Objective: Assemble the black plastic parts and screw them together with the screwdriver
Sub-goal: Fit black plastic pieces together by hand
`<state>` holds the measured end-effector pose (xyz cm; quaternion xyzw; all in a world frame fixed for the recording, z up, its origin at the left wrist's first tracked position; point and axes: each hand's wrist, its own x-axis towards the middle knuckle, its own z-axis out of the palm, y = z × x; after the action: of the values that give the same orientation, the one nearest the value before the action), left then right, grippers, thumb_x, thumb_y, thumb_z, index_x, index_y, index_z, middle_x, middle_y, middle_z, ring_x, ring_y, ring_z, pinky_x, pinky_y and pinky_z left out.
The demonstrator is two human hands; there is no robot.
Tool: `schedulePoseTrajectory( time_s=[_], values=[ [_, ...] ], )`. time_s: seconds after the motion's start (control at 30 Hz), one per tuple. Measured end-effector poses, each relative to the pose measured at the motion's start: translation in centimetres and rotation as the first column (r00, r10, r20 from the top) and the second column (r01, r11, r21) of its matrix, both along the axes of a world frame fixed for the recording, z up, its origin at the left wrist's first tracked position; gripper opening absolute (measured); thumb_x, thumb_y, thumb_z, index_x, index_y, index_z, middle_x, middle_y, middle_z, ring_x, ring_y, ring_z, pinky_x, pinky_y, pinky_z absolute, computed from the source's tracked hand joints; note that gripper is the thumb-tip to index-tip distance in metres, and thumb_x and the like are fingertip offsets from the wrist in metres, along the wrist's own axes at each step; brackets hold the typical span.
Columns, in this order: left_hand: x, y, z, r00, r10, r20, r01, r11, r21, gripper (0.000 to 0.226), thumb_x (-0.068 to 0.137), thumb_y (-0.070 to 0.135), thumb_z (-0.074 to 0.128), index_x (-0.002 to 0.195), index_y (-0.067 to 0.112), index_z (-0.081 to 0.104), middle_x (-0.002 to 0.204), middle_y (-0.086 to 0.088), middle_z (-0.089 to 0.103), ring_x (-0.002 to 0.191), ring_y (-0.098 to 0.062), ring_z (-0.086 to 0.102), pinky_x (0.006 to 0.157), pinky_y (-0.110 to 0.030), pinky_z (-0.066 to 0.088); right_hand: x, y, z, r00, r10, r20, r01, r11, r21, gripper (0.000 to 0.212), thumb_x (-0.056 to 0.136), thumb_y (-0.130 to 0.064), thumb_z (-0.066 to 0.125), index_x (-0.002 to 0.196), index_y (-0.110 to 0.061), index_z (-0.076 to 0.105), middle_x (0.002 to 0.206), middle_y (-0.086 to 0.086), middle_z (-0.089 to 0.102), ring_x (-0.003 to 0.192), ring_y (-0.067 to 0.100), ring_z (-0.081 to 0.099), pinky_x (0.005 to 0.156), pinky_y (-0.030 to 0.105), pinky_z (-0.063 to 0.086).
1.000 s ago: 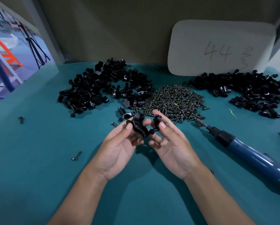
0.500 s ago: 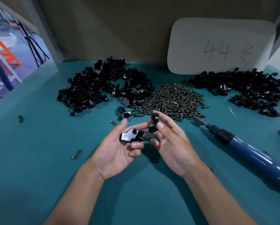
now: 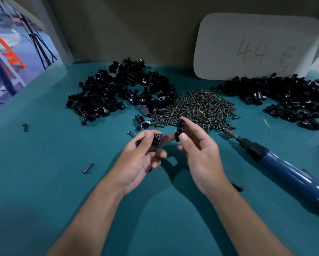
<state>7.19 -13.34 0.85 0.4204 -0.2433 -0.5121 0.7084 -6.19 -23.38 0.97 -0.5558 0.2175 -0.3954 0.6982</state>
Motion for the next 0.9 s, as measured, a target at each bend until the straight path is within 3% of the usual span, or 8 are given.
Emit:
schedulePoseTrajectory(
  time_s=[0.07,0.13,0.2,0.33,0.43,0.57,0.73,0.9],
  values=[
    [0.2,0.1,0.1,0.999,0.030,-0.044,-0.031,0.999,-0.022,0.035,0.092,0.039,0.064,0.112,0.010,0.063,0.125,-0.014,0.070,0.074,-0.013,0.061,0.054,-0.019,0.045,0.0,0.3,-0.3,0.997,-0.057,-0.047,0.047,0.980,-0.193,0.037,0.095,-0.016,0.068,0.126,-0.036,0.068,0.122,-0.005,0.069,0.112,0.006,0.064,0.092,0.021,0.052],
    [0.4,0.2,0.0,0.997,0.028,-0.067,-0.030,0.999,-0.020,0.029,0.085,0.027,0.077,0.109,0.010,0.072,0.118,-0.009,0.072,0.080,-0.012,0.065,0.056,-0.020,0.047,-0.1,0.5,-0.5,0.996,-0.064,-0.059,0.044,0.957,-0.287,0.039,0.097,-0.013,0.066,0.129,-0.035,0.066,0.127,0.000,0.065,0.114,0.008,0.063,0.090,0.018,0.051],
    [0.4,0.2,-0.2,0.999,0.025,-0.032,-0.025,1.000,-0.005,0.021,0.081,0.011,0.079,0.102,0.014,0.078,0.108,-0.008,0.073,0.087,-0.014,0.068,0.058,-0.021,0.049,0.0,0.6,-0.6,0.995,-0.056,-0.081,0.026,0.943,-0.333,0.038,0.098,-0.015,0.066,0.130,-0.035,0.065,0.129,0.000,0.062,0.116,0.010,0.062,0.091,0.024,0.054],
    [0.1,0.0,-0.4,0.994,0.051,0.093,-0.049,0.998,-0.026,0.031,0.080,0.025,0.078,0.110,0.021,0.074,0.110,-0.006,0.073,0.096,-0.018,0.069,0.067,-0.023,0.052,0.1,0.7,-0.9,0.994,-0.040,-0.106,0.004,0.946,-0.325,0.036,0.097,-0.018,0.066,0.130,-0.033,0.065,0.129,-0.003,0.061,0.125,0.020,0.059,0.098,0.041,0.055],
    [0.3,0.0,-0.4,0.983,0.074,0.165,-0.070,0.997,-0.028,0.043,0.083,0.027,0.082,0.123,0.028,0.066,0.102,0.003,0.068,0.084,-0.012,0.061,0.064,-0.022,0.048,0.0,0.6,-1.0,0.993,-0.036,-0.116,-0.005,0.942,-0.336,0.038,0.098,-0.016,0.067,0.130,-0.036,0.065,0.130,-0.007,0.061,0.127,0.018,0.057,0.098,0.036,0.054],
    [0.3,0.1,-0.5,0.992,0.004,0.127,0.005,0.998,-0.070,0.054,0.077,0.032,0.088,0.126,0.023,0.065,0.094,0.004,0.065,0.081,-0.010,0.057,0.063,-0.021,0.048,0.0,0.7,-0.8,0.994,-0.023,-0.106,-0.014,0.944,-0.330,0.039,0.097,-0.013,0.067,0.129,-0.036,0.065,0.127,-0.009,0.062,0.125,0.014,0.058,0.094,0.021,0.050],
    [0.2,0.0,-0.7,0.979,0.031,0.200,-0.023,0.999,-0.045,0.044,0.078,0.033,0.085,0.120,0.028,0.071,0.108,0.001,0.070,0.092,-0.013,0.061,0.064,-0.019,0.049,0.1,0.7,-0.9,0.997,-0.001,-0.079,-0.024,0.948,-0.316,0.039,0.097,-0.014,0.067,0.128,-0.037,0.066,0.127,-0.009,0.063,0.123,0.012,0.059,0.092,0.016,0.049],
    [0.1,-0.2,-1.0,0.958,0.067,0.278,-0.062,0.998,-0.028,0.036,0.078,0.035,0.079,0.113,0.036,0.072,0.104,0.005,0.071,0.096,-0.017,0.059,0.065,-0.019,0.048,0.1,0.7,-1.1,0.997,0.008,-0.083,-0.035,0.946,-0.323,0.040,0.096,-0.014,0.068,0.127,-0.039,0.066,0.127,-0.010,0.064,0.126,0.014,0.058,0.095,0.017,0.048]
  ],
)
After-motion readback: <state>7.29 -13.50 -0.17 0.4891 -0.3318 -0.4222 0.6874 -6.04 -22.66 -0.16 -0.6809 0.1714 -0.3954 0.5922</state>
